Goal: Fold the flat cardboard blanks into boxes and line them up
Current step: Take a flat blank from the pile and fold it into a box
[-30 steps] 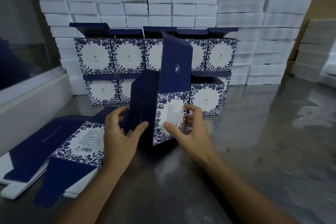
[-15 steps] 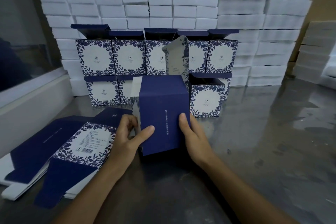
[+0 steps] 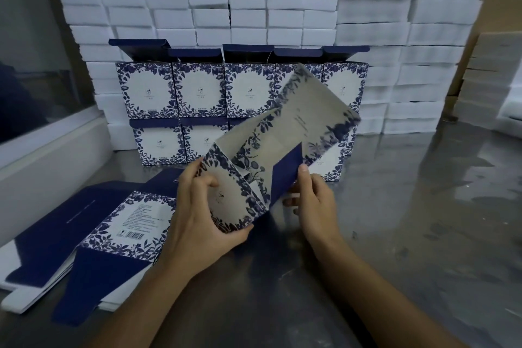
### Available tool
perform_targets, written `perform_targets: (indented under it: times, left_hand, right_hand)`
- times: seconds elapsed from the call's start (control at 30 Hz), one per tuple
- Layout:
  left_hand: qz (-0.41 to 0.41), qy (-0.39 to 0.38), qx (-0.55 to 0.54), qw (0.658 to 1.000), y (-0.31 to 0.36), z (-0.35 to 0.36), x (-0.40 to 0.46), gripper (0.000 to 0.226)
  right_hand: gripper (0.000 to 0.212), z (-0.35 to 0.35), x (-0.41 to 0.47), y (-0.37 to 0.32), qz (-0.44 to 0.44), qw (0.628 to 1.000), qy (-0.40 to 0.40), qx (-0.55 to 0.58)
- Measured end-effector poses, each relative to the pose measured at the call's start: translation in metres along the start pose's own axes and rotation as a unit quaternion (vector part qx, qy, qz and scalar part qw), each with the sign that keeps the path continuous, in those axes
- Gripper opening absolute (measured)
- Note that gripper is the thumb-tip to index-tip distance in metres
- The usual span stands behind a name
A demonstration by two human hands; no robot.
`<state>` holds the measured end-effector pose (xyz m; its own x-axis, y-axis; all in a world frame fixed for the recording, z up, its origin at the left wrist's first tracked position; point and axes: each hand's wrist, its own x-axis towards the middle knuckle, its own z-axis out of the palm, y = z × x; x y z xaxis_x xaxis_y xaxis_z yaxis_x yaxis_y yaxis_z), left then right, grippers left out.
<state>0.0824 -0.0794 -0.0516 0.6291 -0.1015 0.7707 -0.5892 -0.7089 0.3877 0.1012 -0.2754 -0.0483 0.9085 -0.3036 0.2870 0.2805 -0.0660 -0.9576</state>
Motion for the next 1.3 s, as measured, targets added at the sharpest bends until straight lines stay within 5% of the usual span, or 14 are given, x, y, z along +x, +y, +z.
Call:
perform_targets:
  times: [0.33, 0.67, 0.87, 1.07, 1.2, 1.3]
  left_hand:
    - [0.047, -0.035, 0.089, 0.994, 0.008, -0.003, 0.003, 0.086]
    - [0.020, -0.028, 0.142, 0.989, 0.007, -0.002, 0.002, 0.088]
    - [0.022, -0.016, 0.159, 0.987, 0.009, 0.001, 0.003, 0.089]
    - [-0.001, -0.008, 0.183, 0.983, 0.009, 0.002, 0.002, 0.093]
    - [-0.004, 0.006, 0.140, 0.990, 0.011, 0.003, 0.002, 0.100]
    - [-0.042, 0.026, 0.003, 0.999, 0.010, 0.005, 0.000, 0.099]
  right_hand:
    - [0.038, -0.009, 0.008, 0.002, 0.031, 0.998, -0.020, -0.044]
    - [0.060, 0.002, -0.002, -0.002, 0.030, 0.994, -0.094, -0.051]
    - [0.050, 0.001, -0.005, -0.006, 0.031, 0.995, -0.089, -0.036]
    - [0.048, 0.006, -0.015, -0.015, 0.078, 0.982, -0.170, 0.012]
    - [0.042, 0.005, -0.014, -0.016, 0.067, 0.988, -0.137, 0.026]
    - [0.028, 0.006, -0.010, -0.016, 0.084, 0.990, -0.082, 0.084]
